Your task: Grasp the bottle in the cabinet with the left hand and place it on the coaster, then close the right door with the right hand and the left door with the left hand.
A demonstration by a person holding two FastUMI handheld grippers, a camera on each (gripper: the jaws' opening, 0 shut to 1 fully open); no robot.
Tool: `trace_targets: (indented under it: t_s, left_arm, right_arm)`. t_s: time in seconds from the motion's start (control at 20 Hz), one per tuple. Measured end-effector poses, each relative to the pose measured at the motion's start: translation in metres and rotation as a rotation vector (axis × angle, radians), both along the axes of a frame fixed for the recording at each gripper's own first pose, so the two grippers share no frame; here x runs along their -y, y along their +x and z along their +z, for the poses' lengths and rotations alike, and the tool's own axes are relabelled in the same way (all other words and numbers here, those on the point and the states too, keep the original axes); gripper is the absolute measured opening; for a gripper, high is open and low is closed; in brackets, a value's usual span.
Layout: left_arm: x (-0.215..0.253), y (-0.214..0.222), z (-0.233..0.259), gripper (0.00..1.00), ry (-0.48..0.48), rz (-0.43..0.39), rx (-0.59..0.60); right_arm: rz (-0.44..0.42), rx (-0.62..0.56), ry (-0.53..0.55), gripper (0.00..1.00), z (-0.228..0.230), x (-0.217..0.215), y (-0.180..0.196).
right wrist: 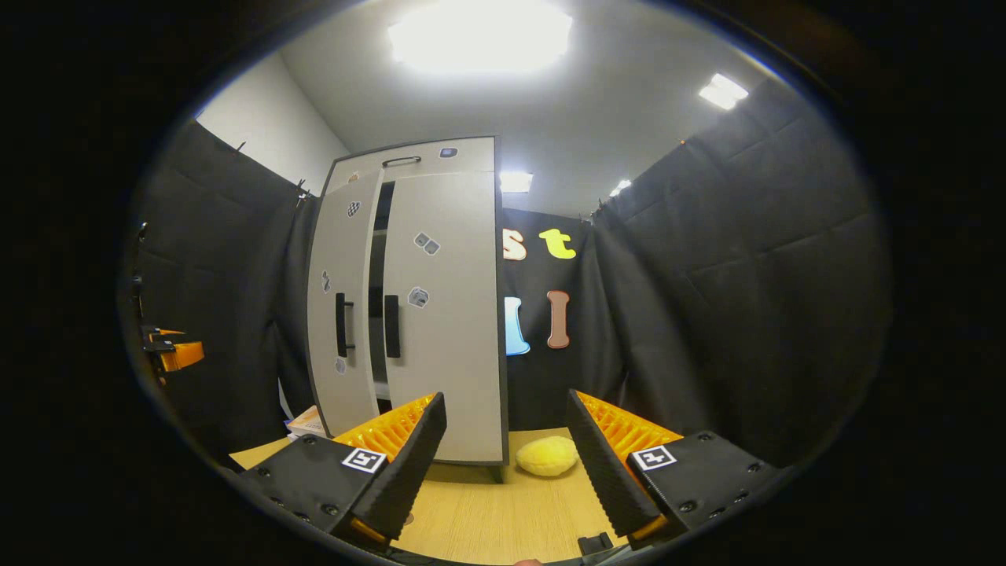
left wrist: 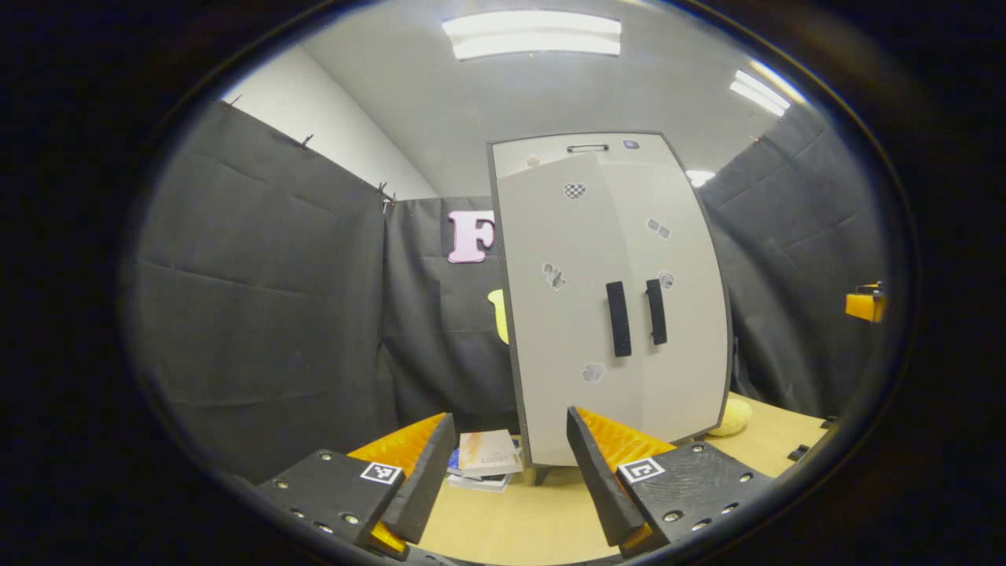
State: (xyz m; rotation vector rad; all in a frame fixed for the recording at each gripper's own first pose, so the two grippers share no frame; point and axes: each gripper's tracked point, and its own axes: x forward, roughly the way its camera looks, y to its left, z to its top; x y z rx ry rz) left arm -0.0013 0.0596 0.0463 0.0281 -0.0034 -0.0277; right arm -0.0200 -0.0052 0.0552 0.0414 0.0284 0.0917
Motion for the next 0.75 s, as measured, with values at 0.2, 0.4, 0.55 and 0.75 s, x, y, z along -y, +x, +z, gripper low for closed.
trace_targets:
  t_s: [0.2, 0.4, 0.55, 0.75]
  left_arm:
    - [-0.011, -0.012, 0.000, 0.91, 0.007, 0.009, -0.001]
    - [-0.019, -0.018, -0.001, 0.84, 0.011, 0.016, 0.003]
    - [-0.025, -0.016, -0.003, 0.84, -0.001, 0.023, -0.001]
    - [-0.034, -0.020, -0.004, 0.84, -0.001, 0.031, -0.003]
  right_arm:
    - [-0.005, 0.013, 0.008, 0.98, 0.006, -0.004, -0.007]
    - [-0.004, 0.021, 0.002, 0.98, 0.009, -0.009, -0.014]
    - [-0.010, 0.028, -0.012, 0.98, 0.011, -0.012, -0.012]
    - [-0.013, 0.031, -0.017, 0.98, 0.012, -0.016, -0.013]
